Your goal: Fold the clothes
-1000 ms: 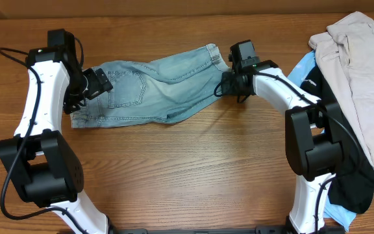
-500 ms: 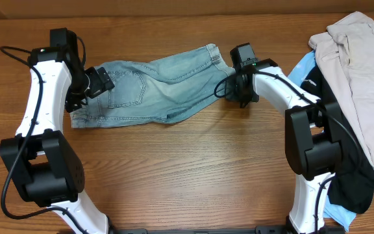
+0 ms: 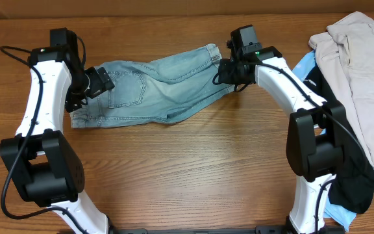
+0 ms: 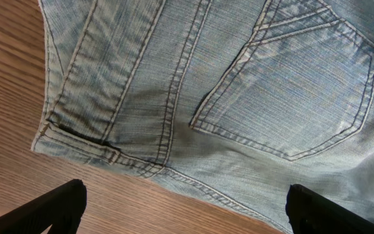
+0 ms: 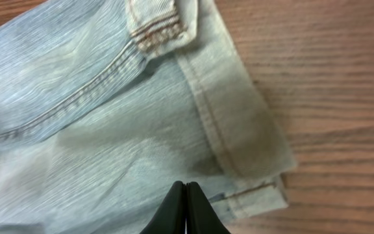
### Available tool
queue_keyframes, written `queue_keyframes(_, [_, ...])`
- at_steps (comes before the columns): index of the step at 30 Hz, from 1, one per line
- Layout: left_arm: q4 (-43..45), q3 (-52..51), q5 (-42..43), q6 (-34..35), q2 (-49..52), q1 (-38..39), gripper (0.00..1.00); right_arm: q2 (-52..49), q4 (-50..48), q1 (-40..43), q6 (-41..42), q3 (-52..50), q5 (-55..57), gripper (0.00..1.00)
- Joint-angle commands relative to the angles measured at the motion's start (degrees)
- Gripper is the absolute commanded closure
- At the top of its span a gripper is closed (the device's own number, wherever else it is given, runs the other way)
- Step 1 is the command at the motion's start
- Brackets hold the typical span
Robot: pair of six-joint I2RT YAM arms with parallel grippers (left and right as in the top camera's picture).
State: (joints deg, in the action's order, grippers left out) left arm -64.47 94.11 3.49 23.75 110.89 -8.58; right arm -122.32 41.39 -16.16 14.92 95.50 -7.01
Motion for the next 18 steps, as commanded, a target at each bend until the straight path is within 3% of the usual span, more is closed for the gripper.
queue_keyframes(1, [0.2,0.1,0.5,-1.1,0.5,0.5,0.0,-3.2,-0.6,-0.2,-2.9,0.5,2.8,0.96])
queue_keyframes(8, [0.1,0.1,0.4,-1.1,0.5,0.5,0.0,-7.3,2.5,0.4,-2.4,0.4,3.7,0.96])
queue_keyframes(18, [-1.6,0.1,0.4,-1.1,0.5,0.5,0.0,-9.0,16.8,4.3,8.8,-0.9,5.5,0.96])
